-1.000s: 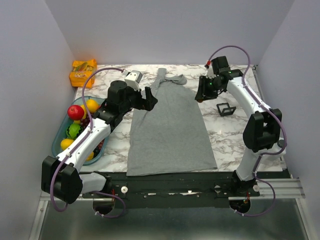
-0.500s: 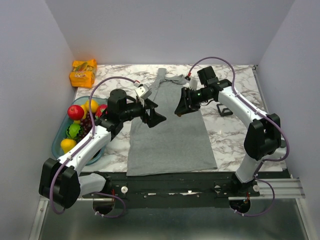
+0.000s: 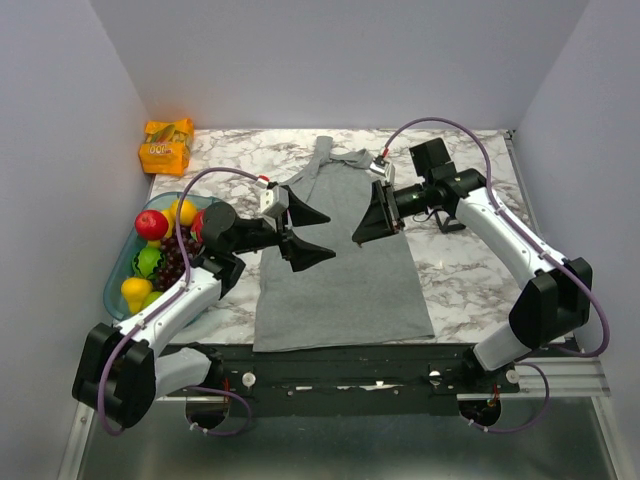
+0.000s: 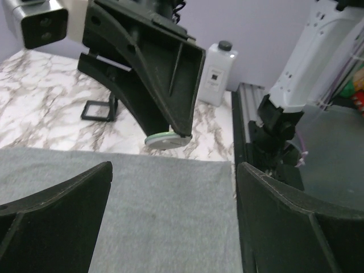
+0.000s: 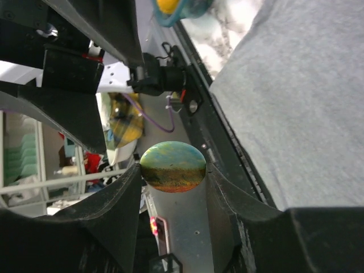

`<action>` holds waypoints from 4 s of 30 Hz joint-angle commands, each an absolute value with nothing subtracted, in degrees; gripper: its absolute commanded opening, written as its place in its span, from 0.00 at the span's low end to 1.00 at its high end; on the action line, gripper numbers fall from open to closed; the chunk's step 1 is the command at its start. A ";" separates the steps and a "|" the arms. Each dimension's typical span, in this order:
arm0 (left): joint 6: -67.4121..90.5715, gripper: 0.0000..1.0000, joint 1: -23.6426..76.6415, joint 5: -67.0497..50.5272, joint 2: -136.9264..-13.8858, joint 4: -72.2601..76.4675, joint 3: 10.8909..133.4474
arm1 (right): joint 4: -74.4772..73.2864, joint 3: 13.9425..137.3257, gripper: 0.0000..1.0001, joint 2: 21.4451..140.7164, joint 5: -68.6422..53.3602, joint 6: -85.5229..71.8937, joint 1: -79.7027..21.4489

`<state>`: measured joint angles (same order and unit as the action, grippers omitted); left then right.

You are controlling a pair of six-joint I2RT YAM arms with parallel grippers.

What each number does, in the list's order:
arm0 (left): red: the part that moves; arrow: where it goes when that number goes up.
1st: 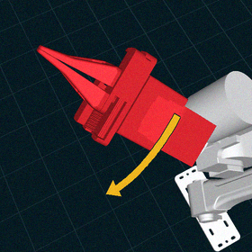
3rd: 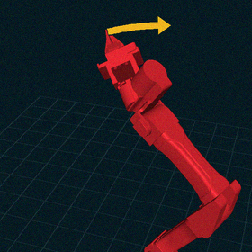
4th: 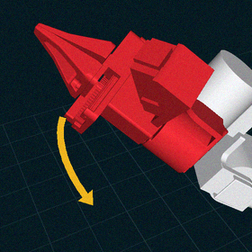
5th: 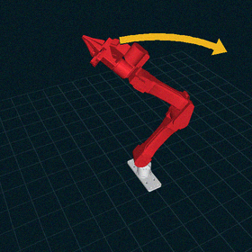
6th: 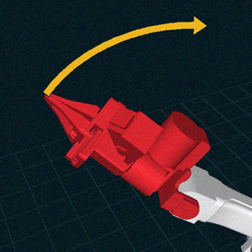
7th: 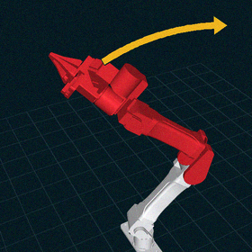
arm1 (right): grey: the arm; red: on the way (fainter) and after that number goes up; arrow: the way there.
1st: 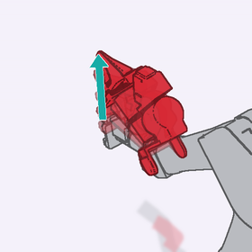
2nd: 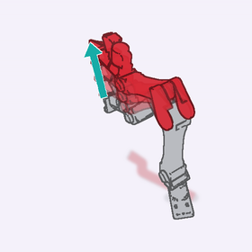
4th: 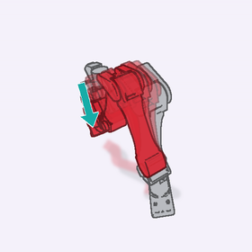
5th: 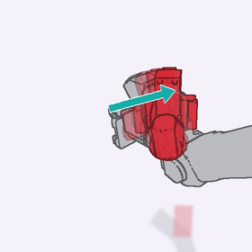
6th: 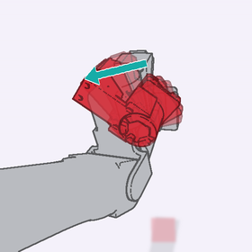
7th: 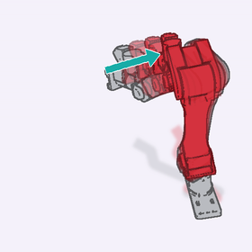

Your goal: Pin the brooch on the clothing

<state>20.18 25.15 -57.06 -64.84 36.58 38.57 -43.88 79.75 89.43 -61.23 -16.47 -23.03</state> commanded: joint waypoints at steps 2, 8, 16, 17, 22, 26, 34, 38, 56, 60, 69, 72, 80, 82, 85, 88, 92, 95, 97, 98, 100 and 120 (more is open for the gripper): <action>35.65 0.99 27.33 -60.55 -67.76 60.07 36.92 | -49.13 79.45 0.33 88.24 -68.20 -14.77 -24.78; 38.59 0.98 28.30 -61.61 -69.96 63.46 37.09 | -50.45 80.86 0.32 87.89 -70.22 -15.20 -26.28; 34.55 0.94 29.00 -64.33 -69.61 57.58 38.49 | -50.80 82.35 0.32 86.75 -72.60 -17.05 -27.77; 33.67 0.93 29.18 -64.34 -69.52 54.87 39.02 | -50.80 82.44 0.32 86.57 -72.68 -17.14 -28.03; 32.17 0.81 29.88 -64.86 -69.26 52.47 39.55 | -49.92 82.97 0.32 85.78 -73.48 -18.45 -28.30; 32.43 0.70 30.58 -64.86 -69.43 52.38 39.72 | -49.66 82.88 0.32 85.78 -73.65 -18.63 -28.56; 33.75 0.59 31.46 -64.42 -69.87 53.78 39.73 | -48.43 82.44 0.32 85.87 -73.65 -19.77 -29.27; 35.07 0.50 32.08 -64.60 -70.22 55.28 39.81 | -47.82 82.44 0.32 86.05 -73.74 -20.21 -29.53; 36.65 0.00 33.05 -65.04 -70.49 55.90 40.08 | -46.23 81.12 0.32 86.57 -73.21 -20.04 -29.71; 38.23 0.00 33.05 -64.34 -70.84 57.56 39.90 | -44.13 79.72 0.33 86.31 -72.07 -20.21 -29.71; 29.39 0.00 32.78 -56.62 -72.42 36.68 44.90 | -39.99 78.40 0.61 86.49 -65.93 -18.72 -27.16; 23.40 0.00 32.52 -51.88 -71.19 27.27 46.40 | -36.31 77.00 0.68 85.08 -64.08 -18.89 -25.23; 20.48 0.00 32.25 -40.52 -70.40 11.89 50.36 | -23.41 69.10 0.72 75.42 -49.85 -20.39 -24.61; 20.30 0.00 32.26 -39.56 -70.31 9.94 51.50 | -19.88 65.24 0.72 71.30 -46.68 -21.79 -24.61; 19.25 0.00 32.17 -38.50 -70.66 5.81 53.17 | -14.16 61.89 0.72 66.03 -43.69 -22.76 -24.61; 19.16 0.00 32.17 -38.23 -70.31 4.66 53.61 | -9.07 56.70 0.72 62.41 -39.12 -24.25 -24.61; 19.42 0.00 32.17 -38.58 -69.96 5.27 53.53 | -3.62 50.64 0.72 57.84 -34.90 -26.10 -24.70; 20.91 0.00 32.26 -39.90 -70.05 6.50 53.26 | -0.62 47.47 0.72 57.04 -34.28 -27.24 -25.31; 21.18 0.00 32.17 -40.51 -70.22 6.42 53.35 | 1.58 46.94 0.71 57.13 -32.79 -27.33 -26.01; 21.36 0.00 32.25 -40.78 -70.22 6.68 53.35 | 1.84 46.93 0.71 57.30 -32.00 -27.25 -26.54; 21.36 0.00 32.26 -40.96 -70.23 6.77 53.44 | 2.81 46.76 0.70 58.09 -31.73 -27.25 -26.80; 21.62 0.00 32.26 -41.92 -70.14 7.47 53.09 | 5.27 49.04 0.50 63.54 -32.26 -27.25 -29.88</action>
<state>21.26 32.25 -40.51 -71.26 6.72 52.16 3.70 47.20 62.76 -33.61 -28.12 -29.30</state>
